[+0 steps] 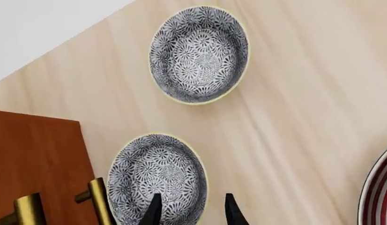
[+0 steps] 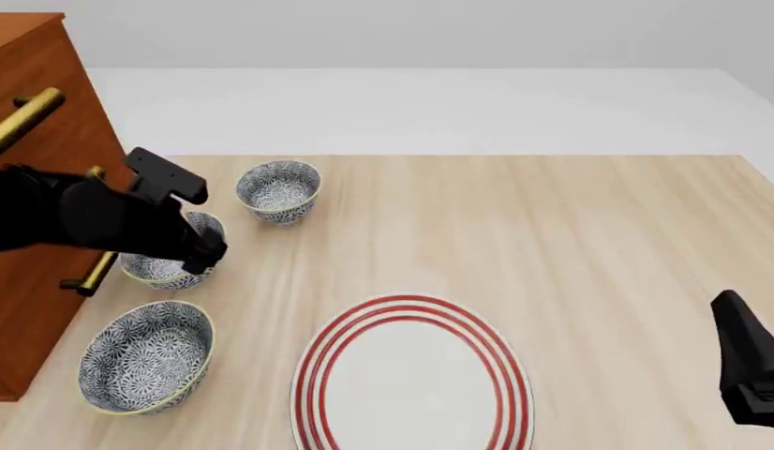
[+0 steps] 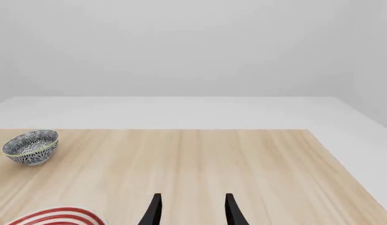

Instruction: Pick up the bowl and put it in the middle on the plate.

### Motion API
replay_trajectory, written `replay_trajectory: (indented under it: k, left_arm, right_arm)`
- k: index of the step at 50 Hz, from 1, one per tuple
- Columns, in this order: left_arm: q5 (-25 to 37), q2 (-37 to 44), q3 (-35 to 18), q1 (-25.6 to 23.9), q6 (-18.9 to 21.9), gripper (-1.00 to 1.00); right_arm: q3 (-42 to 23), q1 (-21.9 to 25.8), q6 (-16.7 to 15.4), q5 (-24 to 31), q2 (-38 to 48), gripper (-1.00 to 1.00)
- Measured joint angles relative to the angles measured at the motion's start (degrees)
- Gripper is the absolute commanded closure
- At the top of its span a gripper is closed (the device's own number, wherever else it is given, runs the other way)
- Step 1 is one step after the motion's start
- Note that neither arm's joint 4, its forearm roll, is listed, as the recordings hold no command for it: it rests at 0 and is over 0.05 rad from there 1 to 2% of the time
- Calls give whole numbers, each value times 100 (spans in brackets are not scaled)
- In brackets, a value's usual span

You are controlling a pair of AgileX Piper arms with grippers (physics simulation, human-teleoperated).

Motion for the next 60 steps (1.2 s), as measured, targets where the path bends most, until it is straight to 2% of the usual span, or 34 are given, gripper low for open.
replay_trajectory:
  k: [20, 60]
  left_arm:
    - [-323, 528, 178, -82, -39, -100]
    - [-627, 982, 248, 150, 208, -100]
  right_arm:
    - [-1, 1, -1, 1, -2, -100]
    - [-1, 2, -1, 3, -6, -100]
